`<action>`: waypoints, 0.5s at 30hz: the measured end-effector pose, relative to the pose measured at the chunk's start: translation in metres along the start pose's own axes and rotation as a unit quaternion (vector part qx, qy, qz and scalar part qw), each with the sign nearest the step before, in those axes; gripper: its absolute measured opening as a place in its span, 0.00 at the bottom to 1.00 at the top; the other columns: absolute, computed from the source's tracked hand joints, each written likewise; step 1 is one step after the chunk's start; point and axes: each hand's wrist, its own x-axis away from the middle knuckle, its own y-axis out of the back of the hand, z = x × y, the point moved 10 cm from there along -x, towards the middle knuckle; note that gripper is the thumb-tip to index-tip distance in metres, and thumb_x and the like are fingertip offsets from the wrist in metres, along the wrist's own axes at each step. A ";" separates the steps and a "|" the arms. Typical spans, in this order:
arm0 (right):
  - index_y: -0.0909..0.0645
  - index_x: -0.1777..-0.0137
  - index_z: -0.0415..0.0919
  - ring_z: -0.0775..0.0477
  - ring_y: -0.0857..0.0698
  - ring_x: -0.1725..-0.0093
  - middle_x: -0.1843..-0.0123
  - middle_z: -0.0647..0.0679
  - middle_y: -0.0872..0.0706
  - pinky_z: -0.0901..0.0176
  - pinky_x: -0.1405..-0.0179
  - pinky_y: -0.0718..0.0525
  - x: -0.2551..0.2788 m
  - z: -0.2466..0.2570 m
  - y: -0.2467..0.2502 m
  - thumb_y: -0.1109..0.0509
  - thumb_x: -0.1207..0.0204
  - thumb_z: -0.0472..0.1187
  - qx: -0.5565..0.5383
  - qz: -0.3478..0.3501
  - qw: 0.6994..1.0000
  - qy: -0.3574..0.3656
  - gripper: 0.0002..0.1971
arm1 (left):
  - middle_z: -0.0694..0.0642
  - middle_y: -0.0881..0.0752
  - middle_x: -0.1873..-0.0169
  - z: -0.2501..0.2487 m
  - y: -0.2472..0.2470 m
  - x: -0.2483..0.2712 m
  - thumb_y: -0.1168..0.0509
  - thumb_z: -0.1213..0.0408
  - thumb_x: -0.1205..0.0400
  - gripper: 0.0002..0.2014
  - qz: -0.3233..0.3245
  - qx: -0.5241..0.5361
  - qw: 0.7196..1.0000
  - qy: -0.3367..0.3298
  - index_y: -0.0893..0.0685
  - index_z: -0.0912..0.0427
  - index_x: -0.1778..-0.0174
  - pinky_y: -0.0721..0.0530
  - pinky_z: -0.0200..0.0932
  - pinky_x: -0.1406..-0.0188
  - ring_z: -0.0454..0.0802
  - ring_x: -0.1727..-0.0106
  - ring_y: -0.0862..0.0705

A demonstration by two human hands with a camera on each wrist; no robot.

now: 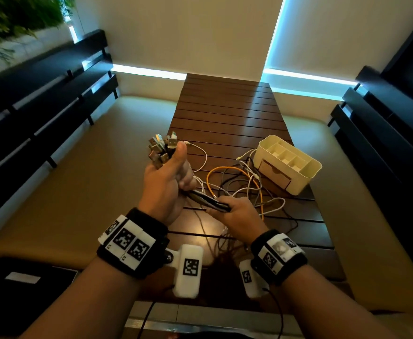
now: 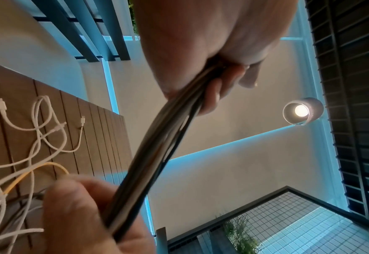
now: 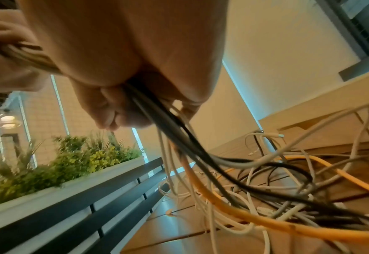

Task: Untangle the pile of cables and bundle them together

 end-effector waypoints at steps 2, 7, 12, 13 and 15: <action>0.14 0.62 0.59 0.59 0.22 0.71 0.69 0.53 0.18 0.70 0.70 0.25 0.000 -0.001 0.003 0.21 0.26 0.49 -0.046 0.035 0.998 -0.026 0.06 | 0.46 0.35 0.81 -0.004 0.002 -0.001 0.34 0.56 0.18 0.15 -0.007 0.004 1.000 0.001 0.28 0.52 0.68 0.37 0.35 0.81 0.41 0.81 0.38; 0.15 0.56 0.57 0.57 0.19 0.66 0.65 0.57 0.17 0.68 0.67 0.21 0.001 0.008 0.018 0.20 0.29 0.48 -0.110 0.106 0.987 -0.039 0.06 | 0.47 0.37 0.80 -0.003 0.014 -0.006 0.36 0.56 0.15 0.17 -0.043 -0.018 0.999 0.015 0.29 0.52 0.69 0.39 0.36 0.81 0.42 0.81 0.40; 0.13 0.48 0.51 0.59 0.16 0.60 0.57 0.50 0.12 0.72 0.60 0.20 -0.003 0.010 0.032 0.28 0.21 0.49 -0.085 0.079 0.993 -0.027 0.05 | 0.49 0.36 0.78 -0.004 0.020 -0.005 0.34 0.55 0.18 0.17 -0.049 -0.028 0.998 0.012 0.31 0.54 0.69 0.38 0.36 0.80 0.42 0.80 0.39; 0.13 0.48 0.51 0.55 0.15 0.58 0.55 0.47 0.11 0.69 0.57 0.18 -0.003 0.009 0.032 0.28 0.21 0.49 -0.084 0.076 0.993 -0.025 0.06 | 0.49 0.34 0.77 -0.005 0.020 -0.004 0.34 0.54 0.19 0.16 -0.048 -0.033 0.998 0.010 0.30 0.54 0.69 0.38 0.36 0.79 0.42 0.79 0.38; 0.12 0.47 0.51 0.51 0.14 0.55 0.53 0.45 0.11 0.64 0.54 0.17 -0.004 0.006 0.033 0.26 0.22 0.49 -0.098 0.070 0.992 -0.023 0.07 | 0.50 0.29 0.74 -0.004 0.022 -0.003 0.34 0.54 0.19 0.14 -0.051 -0.046 0.998 0.012 0.27 0.55 0.67 0.37 0.35 0.80 0.42 0.79 0.37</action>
